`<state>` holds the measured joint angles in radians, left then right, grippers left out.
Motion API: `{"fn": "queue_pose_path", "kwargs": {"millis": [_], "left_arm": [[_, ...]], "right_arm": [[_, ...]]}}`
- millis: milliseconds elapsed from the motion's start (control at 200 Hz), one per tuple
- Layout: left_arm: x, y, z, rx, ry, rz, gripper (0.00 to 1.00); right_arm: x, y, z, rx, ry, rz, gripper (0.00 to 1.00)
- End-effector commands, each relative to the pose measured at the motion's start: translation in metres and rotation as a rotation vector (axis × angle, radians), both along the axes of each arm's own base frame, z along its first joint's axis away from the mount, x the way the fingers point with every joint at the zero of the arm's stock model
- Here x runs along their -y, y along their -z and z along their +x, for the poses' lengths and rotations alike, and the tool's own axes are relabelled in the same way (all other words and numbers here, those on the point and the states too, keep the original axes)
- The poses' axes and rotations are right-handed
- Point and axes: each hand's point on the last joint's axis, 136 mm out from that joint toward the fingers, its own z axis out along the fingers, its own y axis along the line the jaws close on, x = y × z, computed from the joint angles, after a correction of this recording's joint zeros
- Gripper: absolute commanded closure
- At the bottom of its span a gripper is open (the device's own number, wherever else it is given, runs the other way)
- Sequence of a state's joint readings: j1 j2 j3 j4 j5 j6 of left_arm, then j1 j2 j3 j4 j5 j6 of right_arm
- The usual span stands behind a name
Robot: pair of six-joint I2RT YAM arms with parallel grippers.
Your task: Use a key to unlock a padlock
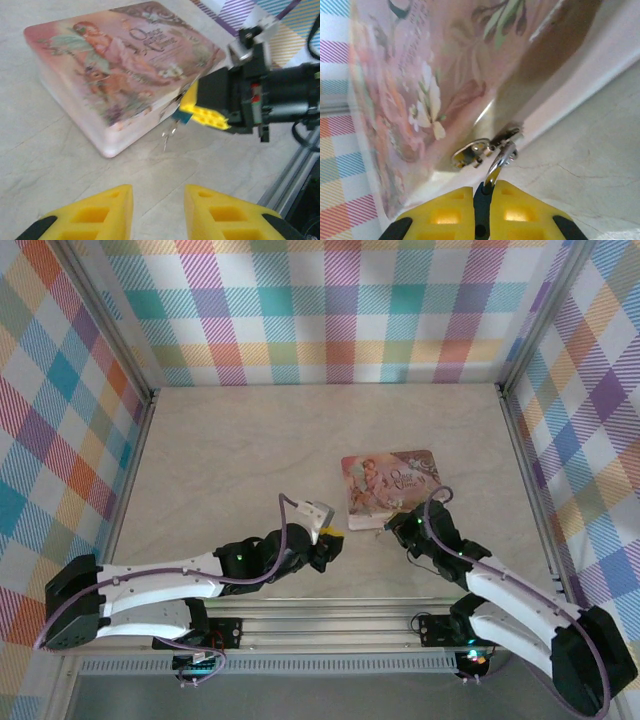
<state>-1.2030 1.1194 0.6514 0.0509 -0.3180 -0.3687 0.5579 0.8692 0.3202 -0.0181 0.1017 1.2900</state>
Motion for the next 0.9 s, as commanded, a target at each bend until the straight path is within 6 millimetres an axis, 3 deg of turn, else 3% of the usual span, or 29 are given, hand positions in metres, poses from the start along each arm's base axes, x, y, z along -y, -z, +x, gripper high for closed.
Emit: {"fn": "queue_pose_path", "kwargs": {"millis": [0, 270, 640, 895], "left_arm": [[-0.017, 0.018, -0.003, -0.044, -0.045, 0.070, 0.68], [-0.019, 0.027, -0.003, -0.071, -0.059, 0.104, 0.66], [-0.018, 0.016, -0.001, -0.056, -0.058, 0.118, 0.66], [-0.024, 0.016, -0.003, -0.077, -0.074, 0.109, 0.66]], "right_arm": [[0.012, -0.009, 0.007, 0.067, 0.064, -0.022, 1.00], [0.011, 0.013, -0.002, -0.021, 0.053, -0.033, 1.00], [0.028, 0.022, 0.000, -0.047, 0.016, -0.014, 1.00], [0.027, 0.043, -0.007, -0.124, -0.007, 0.044, 1.00]]}}
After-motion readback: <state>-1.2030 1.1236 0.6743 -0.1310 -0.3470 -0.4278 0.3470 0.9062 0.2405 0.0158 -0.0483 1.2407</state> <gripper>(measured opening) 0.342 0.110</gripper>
